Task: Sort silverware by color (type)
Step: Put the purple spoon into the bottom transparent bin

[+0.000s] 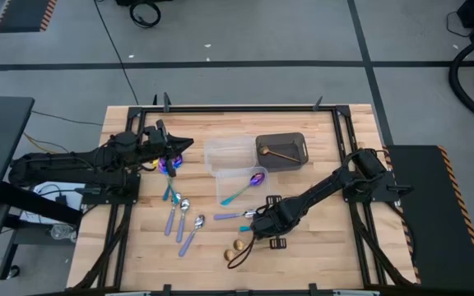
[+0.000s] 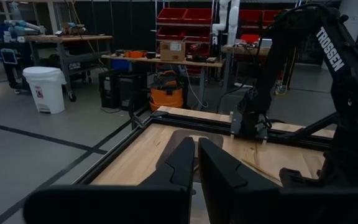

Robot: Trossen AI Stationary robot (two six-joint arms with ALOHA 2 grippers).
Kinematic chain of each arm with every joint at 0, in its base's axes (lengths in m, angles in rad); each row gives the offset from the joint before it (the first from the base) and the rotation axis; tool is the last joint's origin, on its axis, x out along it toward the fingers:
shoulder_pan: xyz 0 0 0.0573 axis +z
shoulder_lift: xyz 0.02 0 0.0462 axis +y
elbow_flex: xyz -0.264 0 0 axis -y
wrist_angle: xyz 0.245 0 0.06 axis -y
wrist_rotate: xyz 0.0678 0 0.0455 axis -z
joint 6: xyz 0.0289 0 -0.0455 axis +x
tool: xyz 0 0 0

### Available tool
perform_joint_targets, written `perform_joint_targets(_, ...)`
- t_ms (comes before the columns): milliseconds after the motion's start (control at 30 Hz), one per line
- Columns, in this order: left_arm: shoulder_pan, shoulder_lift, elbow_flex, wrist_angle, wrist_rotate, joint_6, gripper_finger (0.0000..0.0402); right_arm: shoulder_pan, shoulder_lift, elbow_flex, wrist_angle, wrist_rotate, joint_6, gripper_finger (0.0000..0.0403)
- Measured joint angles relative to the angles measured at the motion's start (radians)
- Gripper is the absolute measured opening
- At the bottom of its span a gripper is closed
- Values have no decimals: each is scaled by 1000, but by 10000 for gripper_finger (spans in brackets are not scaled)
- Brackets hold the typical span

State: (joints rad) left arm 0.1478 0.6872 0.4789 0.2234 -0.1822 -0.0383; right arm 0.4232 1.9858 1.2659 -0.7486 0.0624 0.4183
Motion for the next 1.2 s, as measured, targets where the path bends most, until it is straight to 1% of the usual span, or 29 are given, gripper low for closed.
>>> perform_joint_targets(267,0,0,0,-2,0,1,29,0,3,-3,10,-8,-10,29)
perform_joint_targets(367,0,0,0,-2,0,0,29,-1,4,-3,11,-14,-10,12)
perform_joint_targets(533,0,0,0,-2,0,1,29,-1,-1,10,-4,-21,3,15)
perform_joint_targets(700,0,0,0,5,-26,5,29,-2,10,84,-88,-27,-15,16)
perform_joint_targets(767,0,0,0,5,-27,6,29,-2,7,113,-97,-26,-25,16)
perform_joint_targets(900,0,0,0,8,-27,7,29,-2,7,165,-166,-11,-34,16)
perform_joint_targets(1033,0,0,0,8,-27,7,29,-4,5,228,-254,34,-39,16)
perform_joint_targets(1200,0,0,0,7,-27,1,29,-3,4,309,-321,95,-70,16)
